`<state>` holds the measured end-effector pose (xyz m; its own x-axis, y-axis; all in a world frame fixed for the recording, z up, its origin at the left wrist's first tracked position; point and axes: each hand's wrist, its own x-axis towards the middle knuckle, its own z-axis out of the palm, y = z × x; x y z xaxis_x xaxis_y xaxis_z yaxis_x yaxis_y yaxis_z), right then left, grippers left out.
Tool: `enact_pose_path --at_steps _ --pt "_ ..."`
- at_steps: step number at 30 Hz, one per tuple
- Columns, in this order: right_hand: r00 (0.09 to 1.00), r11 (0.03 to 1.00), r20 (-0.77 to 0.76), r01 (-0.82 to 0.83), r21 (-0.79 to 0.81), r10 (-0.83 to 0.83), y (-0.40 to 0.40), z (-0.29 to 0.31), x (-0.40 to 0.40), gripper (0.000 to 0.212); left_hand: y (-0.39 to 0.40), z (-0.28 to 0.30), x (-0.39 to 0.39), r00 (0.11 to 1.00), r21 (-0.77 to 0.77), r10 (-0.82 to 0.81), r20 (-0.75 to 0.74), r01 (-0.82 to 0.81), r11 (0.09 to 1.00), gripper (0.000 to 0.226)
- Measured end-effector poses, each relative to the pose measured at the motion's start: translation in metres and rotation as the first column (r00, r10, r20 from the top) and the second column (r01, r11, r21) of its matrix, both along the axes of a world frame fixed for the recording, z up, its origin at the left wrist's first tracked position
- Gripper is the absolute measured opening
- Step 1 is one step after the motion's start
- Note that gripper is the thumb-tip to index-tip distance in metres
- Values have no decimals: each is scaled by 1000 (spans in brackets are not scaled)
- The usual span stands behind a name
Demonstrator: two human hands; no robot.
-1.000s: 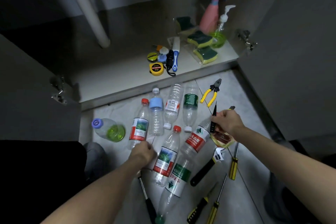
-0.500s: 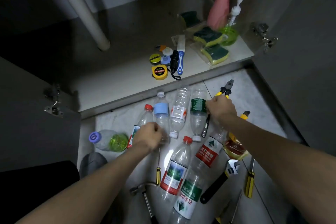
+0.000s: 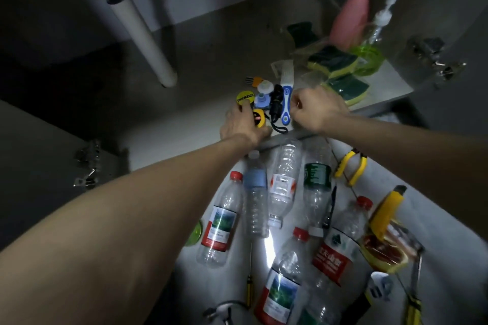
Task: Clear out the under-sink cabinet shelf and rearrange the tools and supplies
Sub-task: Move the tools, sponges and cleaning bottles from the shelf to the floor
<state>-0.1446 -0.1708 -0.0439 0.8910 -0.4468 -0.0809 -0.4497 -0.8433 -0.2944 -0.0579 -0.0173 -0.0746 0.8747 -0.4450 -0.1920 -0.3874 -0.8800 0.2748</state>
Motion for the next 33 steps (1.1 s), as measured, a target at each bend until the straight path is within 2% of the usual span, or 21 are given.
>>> enact_pose_path --at_steps 2,4,8,10,12,13,16,18,20,23,28,31,33 --pt "1000 1000 -2 -17 -1 17 -1 -1 8 23 -3 -9 6 999 20 3 41 -4 1000 73" --pt "999 1000 44 7 26 -8 1 -5 15 21 -2 -14 10 998 -26 35 58 -33 999 69" --pt "965 995 262 -12 96 -13 12 -8 38 23 27 -7 14 998 -198 53 32 -46 979 54" --pt "949 992 310 -82 94 49 19 -8 54 26 57 2 15 999 -318 -40 -16 33 948 42" --pt "950 975 232 -219 16 210 29 -8 69 35 93 11 15 976 -395 -217 6 202 896 41" --pt "942 956 164 -288 -50 292 36 -10 77 39 110 15 15 949 -386 -312 37 302 872 43" --pt "925 886 -44 -375 -272 378 51 -18 95 41 143 12 14 871 -313 -487 69 483 818 43" --pt "922 846 -158 -386 -366 353 58 -23 102 38 154 5 11 859 -271 -507 66 504 820 44" --pt "928 835 -181 -372 -406 325 61 -26 104 38 163 -2 6 860 -210 -507 58 507 836 47" --pt "939 853 -74 -337 -399 336 64 -23 100 42 176 -13 -1 852 -80 -523 32 523 848 52" --pt "903 908 199 -325 -263 381 69 -7 70 54 178 -27 1 889 197 -437 -134 456 868 54" --pt "900 932 245 -332 -146 359 74 -7 33 52 173 -38 -3 927 312 -322 -192 368 876 47" --pt "912 936 211 -343 -75 351 78 -10 3 53 170 -41 -8 944 350 -262 -200 318 881 45"
